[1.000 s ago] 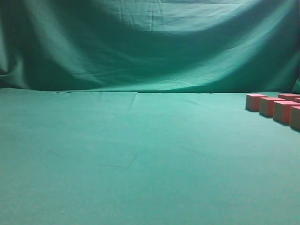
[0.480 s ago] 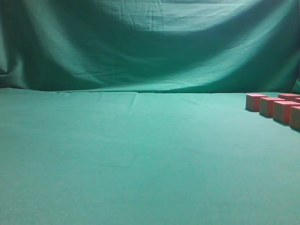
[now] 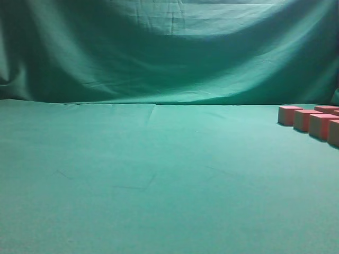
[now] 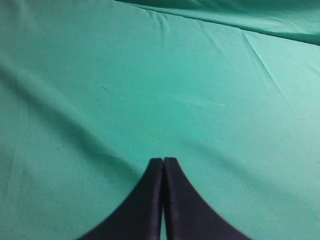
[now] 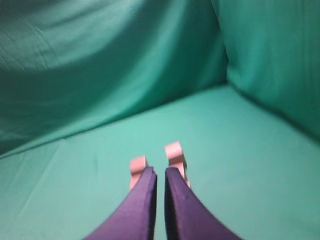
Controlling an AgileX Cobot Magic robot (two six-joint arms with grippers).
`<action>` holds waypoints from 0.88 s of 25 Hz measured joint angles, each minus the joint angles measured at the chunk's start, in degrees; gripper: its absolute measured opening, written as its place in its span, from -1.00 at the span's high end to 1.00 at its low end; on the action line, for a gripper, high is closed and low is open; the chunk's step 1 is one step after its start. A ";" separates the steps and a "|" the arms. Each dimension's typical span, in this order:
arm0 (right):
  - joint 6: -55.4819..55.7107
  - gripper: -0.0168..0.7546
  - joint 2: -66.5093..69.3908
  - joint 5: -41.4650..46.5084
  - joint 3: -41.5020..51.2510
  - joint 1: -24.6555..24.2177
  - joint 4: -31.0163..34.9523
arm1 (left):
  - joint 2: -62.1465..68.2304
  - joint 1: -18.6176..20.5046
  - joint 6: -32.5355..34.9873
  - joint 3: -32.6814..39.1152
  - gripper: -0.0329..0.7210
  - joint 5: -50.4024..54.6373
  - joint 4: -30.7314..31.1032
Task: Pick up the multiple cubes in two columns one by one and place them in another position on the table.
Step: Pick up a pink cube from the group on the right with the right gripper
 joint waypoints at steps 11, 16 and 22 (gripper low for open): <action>-13.55 0.84 16.52 9.95 -16.25 0.00 2.27 | 0.00 0.00 0.00 0.00 0.91 0.00 0.00; -26.72 0.84 26.41 22.44 -20.69 0.00 4.45 | 0.00 0.00 0.00 0.00 0.91 0.00 0.00; -27.68 0.96 38.85 33.60 -28.91 0.00 4.66 | 0.00 0.00 0.00 0.00 0.91 0.00 0.00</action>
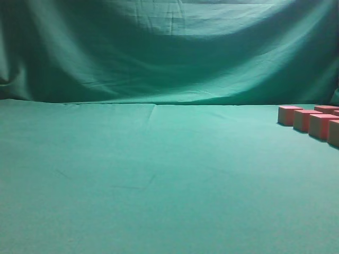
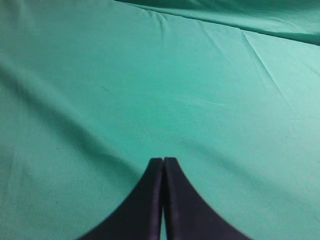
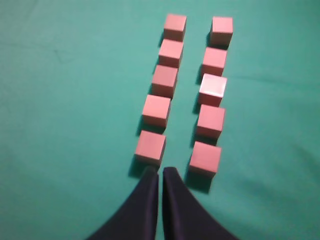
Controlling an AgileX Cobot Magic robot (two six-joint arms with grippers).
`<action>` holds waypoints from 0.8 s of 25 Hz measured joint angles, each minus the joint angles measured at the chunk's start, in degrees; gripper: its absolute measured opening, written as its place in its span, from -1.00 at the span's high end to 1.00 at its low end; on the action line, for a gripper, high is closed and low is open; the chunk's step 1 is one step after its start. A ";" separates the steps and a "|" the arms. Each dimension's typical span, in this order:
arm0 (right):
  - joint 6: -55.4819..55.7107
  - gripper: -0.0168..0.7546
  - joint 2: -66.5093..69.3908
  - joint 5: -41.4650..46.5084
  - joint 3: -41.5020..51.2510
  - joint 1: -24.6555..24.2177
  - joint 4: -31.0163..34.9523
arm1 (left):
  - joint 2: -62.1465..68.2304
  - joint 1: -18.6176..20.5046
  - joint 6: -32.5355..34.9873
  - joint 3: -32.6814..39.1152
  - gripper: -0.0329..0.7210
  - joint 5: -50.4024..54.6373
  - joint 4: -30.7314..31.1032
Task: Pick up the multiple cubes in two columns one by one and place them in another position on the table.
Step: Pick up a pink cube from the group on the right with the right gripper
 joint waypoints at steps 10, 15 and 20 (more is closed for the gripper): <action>11.48 0.96 16.98 3.75 -4.69 11.15 -5.13 | 0.00 0.00 0.00 0.00 0.91 0.00 0.00; 20.44 0.96 26.57 3.04 -6.68 16.79 -12.89 | 0.00 0.00 0.00 0.00 0.91 0.00 0.00; 22.86 0.96 34.61 -0.36 -9.88 19.43 -15.68 | 0.00 0.00 0.00 0.00 0.91 0.00 0.00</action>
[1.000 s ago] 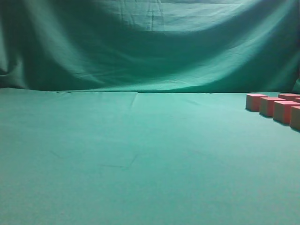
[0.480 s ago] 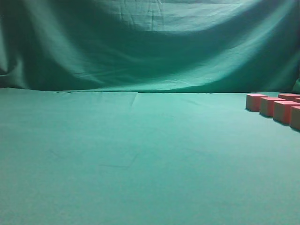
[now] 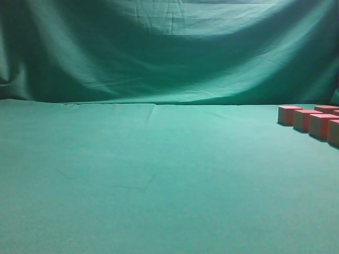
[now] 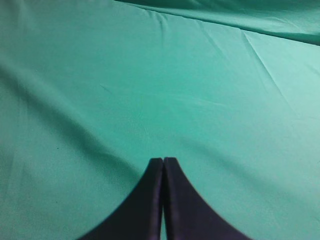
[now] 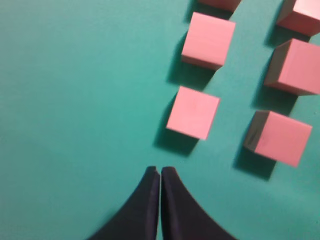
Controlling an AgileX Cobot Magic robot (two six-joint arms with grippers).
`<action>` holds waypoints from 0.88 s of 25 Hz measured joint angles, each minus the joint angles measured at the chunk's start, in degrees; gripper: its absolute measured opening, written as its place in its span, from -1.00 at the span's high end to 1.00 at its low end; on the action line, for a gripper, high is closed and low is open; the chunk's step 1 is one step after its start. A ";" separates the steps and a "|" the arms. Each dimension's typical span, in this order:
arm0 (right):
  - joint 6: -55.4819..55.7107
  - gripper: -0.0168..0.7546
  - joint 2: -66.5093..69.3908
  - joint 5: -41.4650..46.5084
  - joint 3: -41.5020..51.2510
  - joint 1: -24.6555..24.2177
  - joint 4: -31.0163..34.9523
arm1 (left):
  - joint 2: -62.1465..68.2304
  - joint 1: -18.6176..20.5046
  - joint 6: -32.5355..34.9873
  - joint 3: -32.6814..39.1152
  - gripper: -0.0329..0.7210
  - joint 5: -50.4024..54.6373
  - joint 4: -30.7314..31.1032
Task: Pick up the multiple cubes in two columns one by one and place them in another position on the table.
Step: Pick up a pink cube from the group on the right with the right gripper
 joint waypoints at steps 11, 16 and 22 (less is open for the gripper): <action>2.27 -0.07 9.94 -3.04 -4.06 0.00 -3.63 | 0.00 0.00 0.00 0.00 0.91 0.00 0.00; 5.48 -0.37 9.94 -4.08 -4.06 0.00 -3.63 | 0.00 0.00 0.00 0.00 0.91 0.00 0.00; 6.19 -0.37 12.28 -5.29 -4.07 0.00 -3.63 | 0.00 0.00 0.00 0.00 0.91 0.00 0.00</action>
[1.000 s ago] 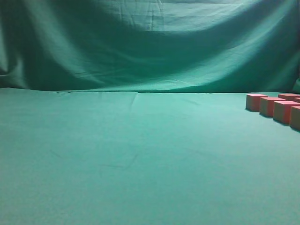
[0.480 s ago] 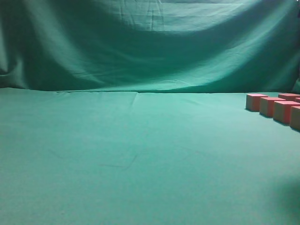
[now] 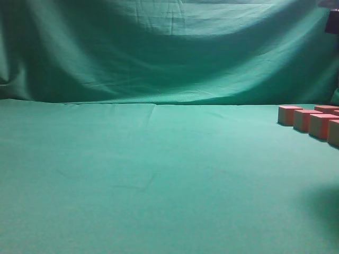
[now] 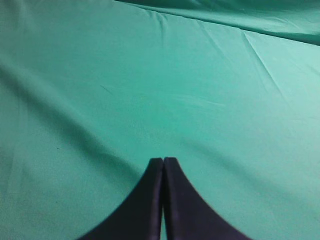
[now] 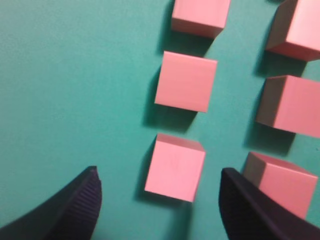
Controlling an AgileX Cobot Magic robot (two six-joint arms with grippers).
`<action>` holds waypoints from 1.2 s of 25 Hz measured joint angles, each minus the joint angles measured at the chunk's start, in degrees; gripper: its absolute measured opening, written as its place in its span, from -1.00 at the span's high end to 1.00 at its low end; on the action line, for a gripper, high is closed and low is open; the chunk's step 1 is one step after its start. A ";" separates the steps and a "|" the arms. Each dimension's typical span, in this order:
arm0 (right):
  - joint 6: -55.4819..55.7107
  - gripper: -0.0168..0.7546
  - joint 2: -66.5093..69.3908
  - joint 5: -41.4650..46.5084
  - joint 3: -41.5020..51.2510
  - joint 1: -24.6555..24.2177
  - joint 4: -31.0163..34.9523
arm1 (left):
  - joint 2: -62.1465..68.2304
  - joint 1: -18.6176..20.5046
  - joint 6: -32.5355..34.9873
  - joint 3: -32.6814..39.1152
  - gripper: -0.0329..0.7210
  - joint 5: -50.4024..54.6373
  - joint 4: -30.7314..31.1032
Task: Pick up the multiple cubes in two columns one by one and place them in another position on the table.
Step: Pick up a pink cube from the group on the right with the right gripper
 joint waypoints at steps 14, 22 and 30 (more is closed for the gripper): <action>0.13 -0.04 8.33 -4.58 -0.09 0.00 0.00 | 0.00 0.00 0.00 0.00 0.91 0.00 0.00; -0.56 0.29 8.46 3.24 -3.00 0.00 0.30 | 0.00 0.00 0.00 0.00 0.91 0.00 0.00; -15.28 0.29 8.46 17.35 -20.57 4.86 6.27 | 0.00 0.00 0.00 0.00 0.91 0.00 0.00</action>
